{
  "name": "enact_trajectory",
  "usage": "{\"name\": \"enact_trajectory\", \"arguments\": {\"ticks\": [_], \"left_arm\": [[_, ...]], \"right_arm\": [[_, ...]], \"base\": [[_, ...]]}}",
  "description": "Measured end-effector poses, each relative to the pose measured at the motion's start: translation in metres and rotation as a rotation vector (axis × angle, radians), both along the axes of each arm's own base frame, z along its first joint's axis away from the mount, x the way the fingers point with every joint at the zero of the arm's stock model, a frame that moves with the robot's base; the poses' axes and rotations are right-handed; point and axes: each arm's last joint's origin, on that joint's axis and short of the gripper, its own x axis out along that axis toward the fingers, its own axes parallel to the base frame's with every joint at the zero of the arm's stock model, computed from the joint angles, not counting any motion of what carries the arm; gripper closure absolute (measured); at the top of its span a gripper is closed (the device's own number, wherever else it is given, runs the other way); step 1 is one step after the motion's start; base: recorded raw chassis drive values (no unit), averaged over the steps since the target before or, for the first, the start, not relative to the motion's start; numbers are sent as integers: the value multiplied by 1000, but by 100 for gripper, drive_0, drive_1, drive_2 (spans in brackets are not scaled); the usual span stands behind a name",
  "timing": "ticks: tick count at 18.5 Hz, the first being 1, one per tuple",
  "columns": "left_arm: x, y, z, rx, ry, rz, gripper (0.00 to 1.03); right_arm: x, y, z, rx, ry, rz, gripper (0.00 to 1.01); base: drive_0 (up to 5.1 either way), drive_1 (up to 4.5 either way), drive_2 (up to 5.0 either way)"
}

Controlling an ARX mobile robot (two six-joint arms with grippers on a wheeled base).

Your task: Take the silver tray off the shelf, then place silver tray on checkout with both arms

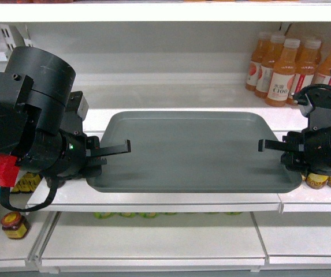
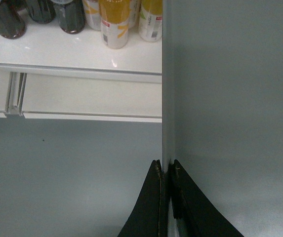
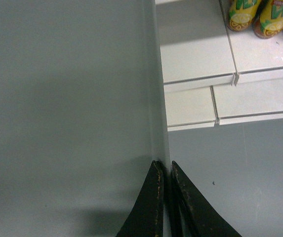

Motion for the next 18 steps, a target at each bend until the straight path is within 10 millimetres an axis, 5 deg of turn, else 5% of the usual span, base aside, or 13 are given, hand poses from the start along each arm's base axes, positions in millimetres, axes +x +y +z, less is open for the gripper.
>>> {"name": "enact_trajectory", "arguments": {"ticks": [18], "left_arm": [[0,0,0,-1,-4,0,100]], "right_arm": [[0,0,0,-1,1,-3,98]], "base": [[12,-419,442]]}}
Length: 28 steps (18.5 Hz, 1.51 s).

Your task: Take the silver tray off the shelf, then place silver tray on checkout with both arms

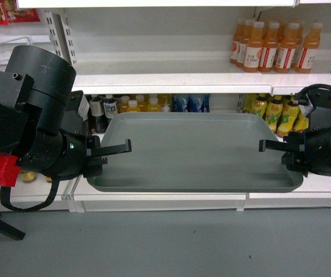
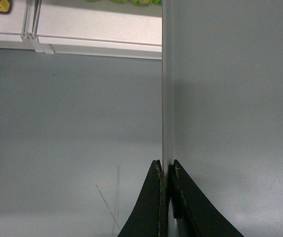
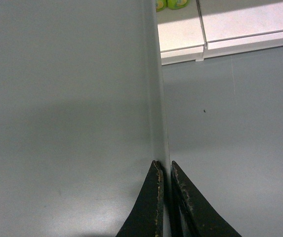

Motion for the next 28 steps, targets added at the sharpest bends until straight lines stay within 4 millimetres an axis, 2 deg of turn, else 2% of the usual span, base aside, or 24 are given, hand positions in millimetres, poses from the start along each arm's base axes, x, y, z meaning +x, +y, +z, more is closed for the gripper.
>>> {"name": "enact_trajectory", "arguments": {"ticks": [28], "left_arm": [[0,0,0,0,-2,1,100]], "right_arm": [[0,0,1,3,-4,-3,98]], "base": [[9,-421,439]]}}
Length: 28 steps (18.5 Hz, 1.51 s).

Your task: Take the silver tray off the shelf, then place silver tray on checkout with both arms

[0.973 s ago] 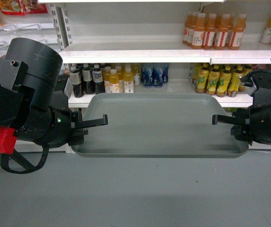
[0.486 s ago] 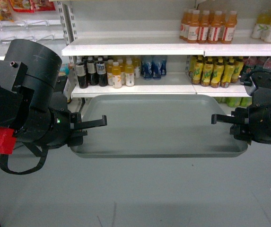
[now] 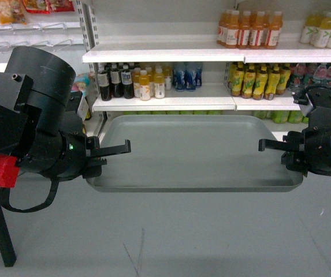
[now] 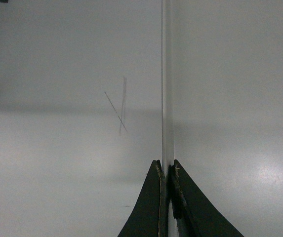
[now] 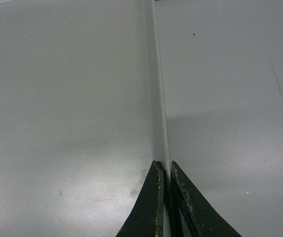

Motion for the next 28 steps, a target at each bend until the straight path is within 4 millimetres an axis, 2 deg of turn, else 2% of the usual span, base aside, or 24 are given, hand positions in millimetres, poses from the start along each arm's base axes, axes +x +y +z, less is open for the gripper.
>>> {"name": "enact_trajectory", "arguments": {"ticks": [9,12,28], "left_arm": [[-1,0,-1,3,8,1,100],[-1,0,0,3,5,2,100],[0,-1,0,-4,1,2,100]], "right_arm": [[-1,0,0,-1,6,-1,98],[-1,0,0,0,2,0,98],[0,-2,1,4,-1,-5,98]], "base": [[12,-419,442],[0,0,0],[-480,193,311]]}}
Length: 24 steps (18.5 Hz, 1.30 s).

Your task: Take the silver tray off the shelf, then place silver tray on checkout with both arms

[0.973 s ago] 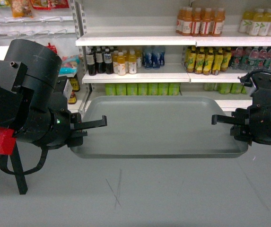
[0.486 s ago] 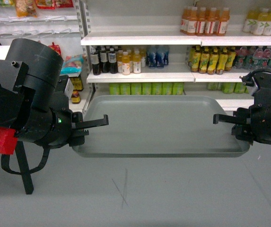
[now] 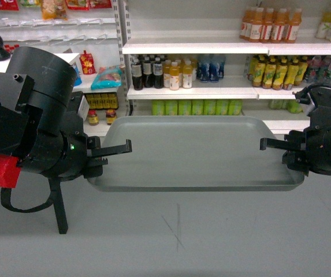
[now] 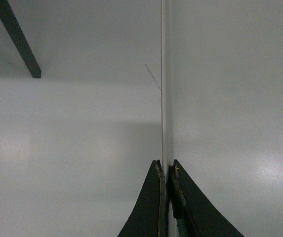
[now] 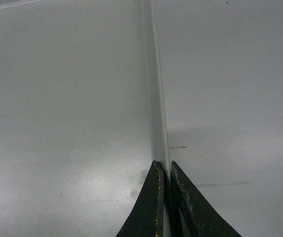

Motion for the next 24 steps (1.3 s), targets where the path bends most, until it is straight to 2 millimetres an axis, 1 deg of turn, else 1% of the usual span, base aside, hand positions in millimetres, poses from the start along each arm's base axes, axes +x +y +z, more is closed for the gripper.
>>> {"name": "enact_trajectory", "arguments": {"ticks": [24], "left_arm": [[0,1,0,-2,5,6,100]], "right_arm": [[0,2,0,-2,2,3,98]], "base": [[-489,249,249]]}}
